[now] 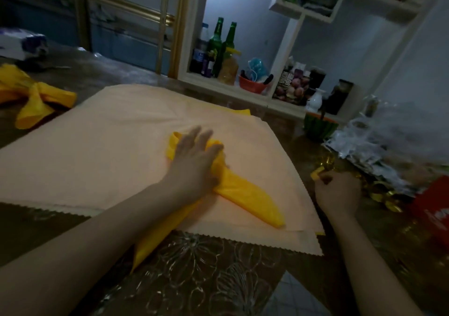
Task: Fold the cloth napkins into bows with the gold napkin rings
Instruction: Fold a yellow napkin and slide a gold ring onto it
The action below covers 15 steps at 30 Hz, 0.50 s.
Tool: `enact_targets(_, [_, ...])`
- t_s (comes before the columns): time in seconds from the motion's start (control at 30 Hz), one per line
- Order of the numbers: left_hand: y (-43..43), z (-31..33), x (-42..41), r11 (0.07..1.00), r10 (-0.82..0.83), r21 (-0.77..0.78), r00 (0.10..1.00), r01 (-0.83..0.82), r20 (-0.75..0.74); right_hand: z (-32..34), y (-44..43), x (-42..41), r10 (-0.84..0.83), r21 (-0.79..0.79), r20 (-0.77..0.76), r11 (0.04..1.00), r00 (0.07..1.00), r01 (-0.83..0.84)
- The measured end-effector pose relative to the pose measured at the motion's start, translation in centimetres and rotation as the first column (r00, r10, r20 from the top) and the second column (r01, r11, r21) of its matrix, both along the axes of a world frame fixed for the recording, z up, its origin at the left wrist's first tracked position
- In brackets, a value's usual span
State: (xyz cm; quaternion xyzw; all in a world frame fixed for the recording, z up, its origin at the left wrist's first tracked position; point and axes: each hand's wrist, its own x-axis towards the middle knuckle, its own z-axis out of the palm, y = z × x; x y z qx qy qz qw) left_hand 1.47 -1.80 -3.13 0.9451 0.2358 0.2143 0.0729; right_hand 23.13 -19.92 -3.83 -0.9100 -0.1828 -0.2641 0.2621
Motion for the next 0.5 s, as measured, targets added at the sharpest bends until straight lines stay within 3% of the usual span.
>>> enact_targets(0.07, [-0.5, -0.3, 0.4, 0.986, -0.157, 0.028, 0.977, 0.163, -0.145, 1.0, 0.3, -1.9, 0.140, 0.094, -0.038, 0.986, 0.989, -0.136])
enact_targets(0.1, [-0.9, -0.5, 0.5, 0.981, -0.186, 0.014, 0.967, 0.191, -0.177, 1.6, 0.7, -3.1, 0.252, 0.194, -0.135, 0.955, 0.958, -0.223])
enact_targets(0.17, [-1.3, -0.7, 0.7, 0.982, -0.181, 0.026, 0.970, 0.187, -0.163, 2.9, 1.8, -5.9, 0.506, 0.389, -0.318, 0.841, 0.802, -0.376])
enact_targets(0.37, [-1.0, -1.2, 0.7, 0.988, -0.148, -0.043, 0.989, 0.147, -0.020, 3.5, 4.0, -12.0, 0.774, 0.164, -0.402, 0.586, 0.489, -0.793])
enact_targets(0.43, [-1.0, -1.2, 0.6, 0.980, -0.136, -0.142, 0.990, 0.138, 0.029, 2.9, 4.3, -12.3, 0.759, 0.169, -0.476, 0.574, 0.443, -0.801])
enact_targets(0.5, [-0.8, -1.0, 0.5, 0.954, -0.125, -0.264, 0.988, 0.144, 0.088, 2.5, 4.4, -12.1, 0.740, 0.281, -0.518, 0.621, 0.429, -0.732])
